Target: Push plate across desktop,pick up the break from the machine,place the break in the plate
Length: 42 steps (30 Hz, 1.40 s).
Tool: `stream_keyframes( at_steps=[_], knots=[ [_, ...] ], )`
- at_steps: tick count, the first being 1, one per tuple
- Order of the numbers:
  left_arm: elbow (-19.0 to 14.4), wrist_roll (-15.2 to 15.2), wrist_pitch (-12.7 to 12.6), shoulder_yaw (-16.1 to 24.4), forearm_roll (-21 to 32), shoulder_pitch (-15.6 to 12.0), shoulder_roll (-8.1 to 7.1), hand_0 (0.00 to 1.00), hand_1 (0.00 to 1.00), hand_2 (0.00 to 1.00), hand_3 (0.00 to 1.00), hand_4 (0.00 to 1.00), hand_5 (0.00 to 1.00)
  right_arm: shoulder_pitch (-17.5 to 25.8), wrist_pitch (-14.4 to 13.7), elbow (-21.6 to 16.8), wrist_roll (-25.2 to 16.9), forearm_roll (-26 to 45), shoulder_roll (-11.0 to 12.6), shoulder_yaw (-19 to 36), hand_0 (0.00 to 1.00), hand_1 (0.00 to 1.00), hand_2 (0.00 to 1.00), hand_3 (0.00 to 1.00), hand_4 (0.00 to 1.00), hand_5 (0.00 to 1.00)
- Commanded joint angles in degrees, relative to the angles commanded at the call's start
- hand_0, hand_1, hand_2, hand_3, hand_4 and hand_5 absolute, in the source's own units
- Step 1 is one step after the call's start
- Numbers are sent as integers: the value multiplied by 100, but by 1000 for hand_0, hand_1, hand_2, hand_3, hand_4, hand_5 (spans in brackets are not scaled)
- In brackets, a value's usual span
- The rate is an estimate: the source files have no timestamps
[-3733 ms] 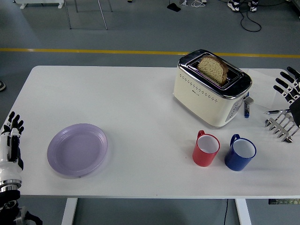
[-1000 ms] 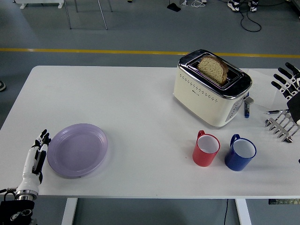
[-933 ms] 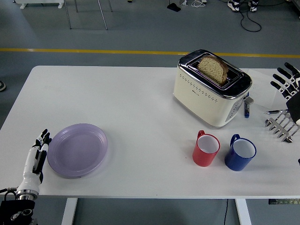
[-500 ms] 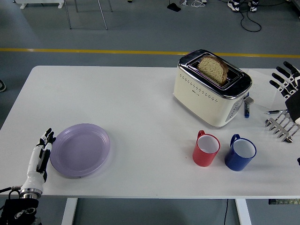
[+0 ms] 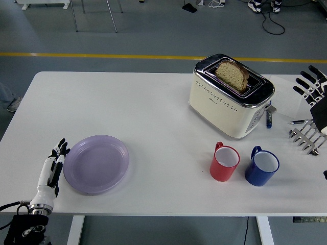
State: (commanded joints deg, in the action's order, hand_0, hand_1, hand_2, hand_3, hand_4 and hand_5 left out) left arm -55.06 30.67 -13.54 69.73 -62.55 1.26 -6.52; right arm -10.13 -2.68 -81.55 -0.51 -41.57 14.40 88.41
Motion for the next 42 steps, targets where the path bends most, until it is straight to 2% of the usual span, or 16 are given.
stream_keyframes(
  at_steps=[10,19,42],
  knots=[
    [-107,30,-49,-354,209,31,-26,886,908,977,956,564,998,-25,3,-1,1,-7,9,-21,827,765,755,767,479,551],
    [-76,25,-45,-733,307,223,82,878,906,974,952,561,998,-63,10,7,2,-7,13,-91,827,765,753,764,479,551],
    [-91,69,-5,-1243,498,254,188,870,898,967,943,559,998,45,12,34,-3,6,55,-281,826,764,750,762,479,551]
  ],
)
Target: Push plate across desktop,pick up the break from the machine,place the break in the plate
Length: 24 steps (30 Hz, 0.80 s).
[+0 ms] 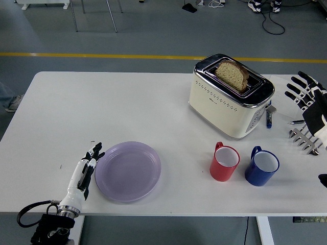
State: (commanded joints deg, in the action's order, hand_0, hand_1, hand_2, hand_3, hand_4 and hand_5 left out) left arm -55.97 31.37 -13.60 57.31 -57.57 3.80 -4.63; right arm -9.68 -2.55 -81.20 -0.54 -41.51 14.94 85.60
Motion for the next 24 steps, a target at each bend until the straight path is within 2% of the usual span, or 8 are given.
stream_keyframes(
  at_steps=[9,24],
  knots=[
    [-36,1,25,-243,56,35,28,866,896,963,941,558,998,61,-4,9,-1,-4,-10,-17,826,764,750,762,479,551],
    [-118,39,19,-334,133,89,54,862,890,958,933,556,998,48,-2,14,-4,-10,-34,-70,826,764,748,761,479,551]
  ],
)
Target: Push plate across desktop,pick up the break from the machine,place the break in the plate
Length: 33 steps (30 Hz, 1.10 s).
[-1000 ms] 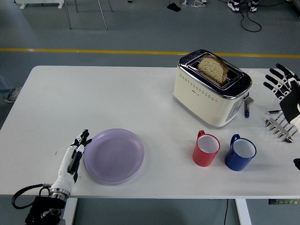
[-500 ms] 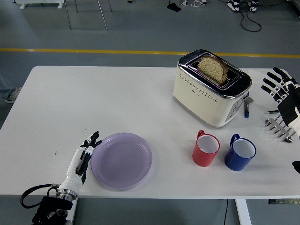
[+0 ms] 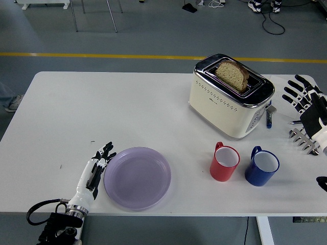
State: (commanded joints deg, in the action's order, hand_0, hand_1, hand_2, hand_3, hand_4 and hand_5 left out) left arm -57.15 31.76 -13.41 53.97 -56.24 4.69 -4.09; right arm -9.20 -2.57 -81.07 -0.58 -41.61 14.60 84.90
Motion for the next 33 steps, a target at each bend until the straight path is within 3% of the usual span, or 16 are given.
stream_keyframes(
  at_steps=[33],
  knots=[
    [-23,-5,181,-223,285,217,19,854,876,949,924,552,998,-59,0,4,-5,-14,-39,36,825,764,746,760,479,551]
  ],
)
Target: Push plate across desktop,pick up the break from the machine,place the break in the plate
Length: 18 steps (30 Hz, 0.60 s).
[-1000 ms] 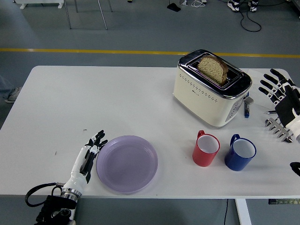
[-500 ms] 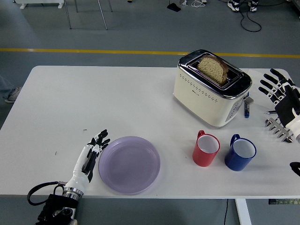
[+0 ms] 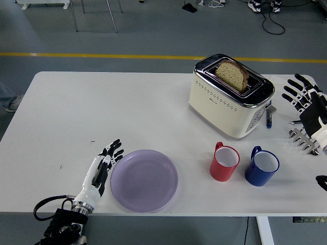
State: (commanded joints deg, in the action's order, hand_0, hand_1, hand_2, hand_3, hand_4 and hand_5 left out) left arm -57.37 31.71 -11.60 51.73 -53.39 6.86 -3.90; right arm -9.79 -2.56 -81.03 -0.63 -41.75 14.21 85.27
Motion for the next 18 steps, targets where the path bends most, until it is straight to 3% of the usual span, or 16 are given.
stream_keyframes(
  at_steps=[18],
  knots=[
    [81,10,54,-105,109,167,50,850,868,942,918,554,998,-2,-2,1,-2,0,-28,9,825,764,744,760,479,551]
  ],
)
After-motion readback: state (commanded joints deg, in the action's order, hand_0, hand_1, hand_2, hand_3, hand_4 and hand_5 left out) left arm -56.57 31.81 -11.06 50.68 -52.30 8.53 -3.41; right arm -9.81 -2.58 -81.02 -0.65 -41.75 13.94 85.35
